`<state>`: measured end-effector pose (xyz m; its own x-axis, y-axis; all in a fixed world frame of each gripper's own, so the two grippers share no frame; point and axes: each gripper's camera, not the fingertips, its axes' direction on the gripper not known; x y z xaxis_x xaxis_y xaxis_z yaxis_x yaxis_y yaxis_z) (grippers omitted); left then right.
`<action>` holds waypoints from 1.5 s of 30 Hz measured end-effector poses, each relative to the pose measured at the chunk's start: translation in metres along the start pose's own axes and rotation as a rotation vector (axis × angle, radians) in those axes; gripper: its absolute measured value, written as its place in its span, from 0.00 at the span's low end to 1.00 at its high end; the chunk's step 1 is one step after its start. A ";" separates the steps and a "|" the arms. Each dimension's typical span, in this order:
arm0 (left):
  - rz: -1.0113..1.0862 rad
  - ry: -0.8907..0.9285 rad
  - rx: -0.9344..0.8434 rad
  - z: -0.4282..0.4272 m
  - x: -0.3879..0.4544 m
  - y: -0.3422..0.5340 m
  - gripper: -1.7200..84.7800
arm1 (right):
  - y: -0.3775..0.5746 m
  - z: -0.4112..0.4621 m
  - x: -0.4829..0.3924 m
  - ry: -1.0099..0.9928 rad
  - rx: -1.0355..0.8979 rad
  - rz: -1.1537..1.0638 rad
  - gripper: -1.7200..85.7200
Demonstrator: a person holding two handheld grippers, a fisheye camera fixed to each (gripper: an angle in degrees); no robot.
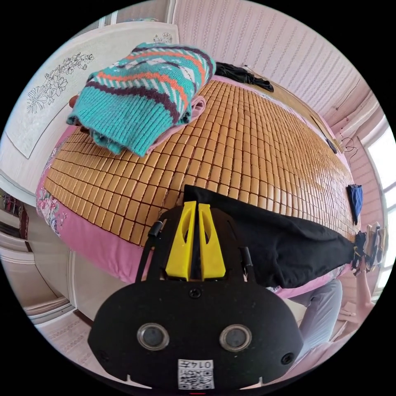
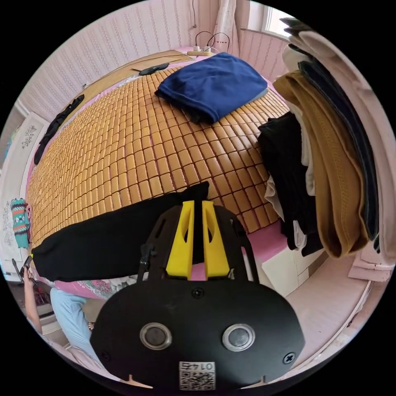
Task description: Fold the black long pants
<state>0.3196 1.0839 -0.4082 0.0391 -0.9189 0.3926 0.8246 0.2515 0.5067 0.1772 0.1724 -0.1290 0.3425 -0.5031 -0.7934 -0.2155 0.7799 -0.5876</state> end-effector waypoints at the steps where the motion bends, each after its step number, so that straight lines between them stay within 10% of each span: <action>1: 0.011 0.019 0.023 -0.012 -0.002 0.004 0.01 | 0.013 -0.011 0.006 -0.005 0.039 -0.019 0.06; 18: -0.030 0.156 0.113 -0.118 -0.046 0.076 0.01 | 0.161 -0.112 0.108 -0.084 0.258 -0.025 0.03; 36: -0.045 0.157 0.077 -0.042 -0.027 -0.004 0.01 | 0.177 0.035 0.210 -0.254 0.005 0.227 0.05; 45: 0.005 0.030 0.130 -0.042 0.008 -0.014 0.02 | 0.230 0.095 0.252 -0.314 -0.028 0.446 0.22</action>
<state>0.3318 1.0608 -0.4444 0.0614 -0.9257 0.3732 0.7444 0.2916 0.6008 0.3010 0.2601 -0.4488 0.4677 0.0128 -0.8838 -0.4252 0.8799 -0.2123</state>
